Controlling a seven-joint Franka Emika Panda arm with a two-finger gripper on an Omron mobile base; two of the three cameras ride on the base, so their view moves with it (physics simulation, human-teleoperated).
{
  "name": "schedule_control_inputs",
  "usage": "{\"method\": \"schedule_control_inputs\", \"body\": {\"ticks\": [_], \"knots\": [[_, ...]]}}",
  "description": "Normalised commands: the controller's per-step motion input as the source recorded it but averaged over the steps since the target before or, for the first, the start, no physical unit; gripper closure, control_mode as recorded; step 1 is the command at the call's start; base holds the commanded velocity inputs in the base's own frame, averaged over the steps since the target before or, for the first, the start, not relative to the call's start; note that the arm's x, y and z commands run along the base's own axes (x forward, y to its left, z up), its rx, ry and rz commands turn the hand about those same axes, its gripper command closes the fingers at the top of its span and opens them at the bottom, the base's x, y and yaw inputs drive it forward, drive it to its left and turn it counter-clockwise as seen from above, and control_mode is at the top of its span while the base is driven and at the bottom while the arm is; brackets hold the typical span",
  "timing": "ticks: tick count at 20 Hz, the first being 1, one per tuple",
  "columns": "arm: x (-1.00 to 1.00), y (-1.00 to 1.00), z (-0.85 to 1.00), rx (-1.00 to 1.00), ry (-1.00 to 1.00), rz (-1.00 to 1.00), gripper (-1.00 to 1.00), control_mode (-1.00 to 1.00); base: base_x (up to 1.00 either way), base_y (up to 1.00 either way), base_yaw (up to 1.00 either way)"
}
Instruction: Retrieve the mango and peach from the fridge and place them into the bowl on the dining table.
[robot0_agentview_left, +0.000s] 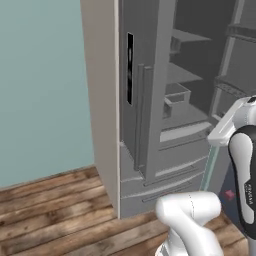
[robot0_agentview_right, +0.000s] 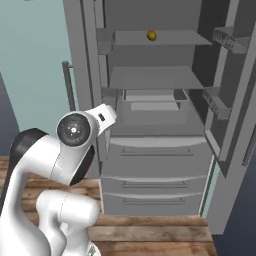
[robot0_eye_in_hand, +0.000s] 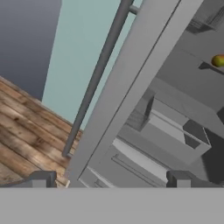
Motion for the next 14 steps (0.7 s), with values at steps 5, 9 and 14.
{"method": "schedule_control_inputs", "body": {"ticks": [5,9,14], "knots": [[0.0,0.0,0.0,0.0,0.0,0.0,-1.0,1.0,-0.02,-0.33,0.24],[0.0,0.0,0.0,0.0,0.0,0.0,-1.0,1.0,0.0,-0.28,0.23],[0.0,0.0,0.0,0.0,0.0,0.0,-1.0,1.0,0.0,-0.51,0.25]]}}
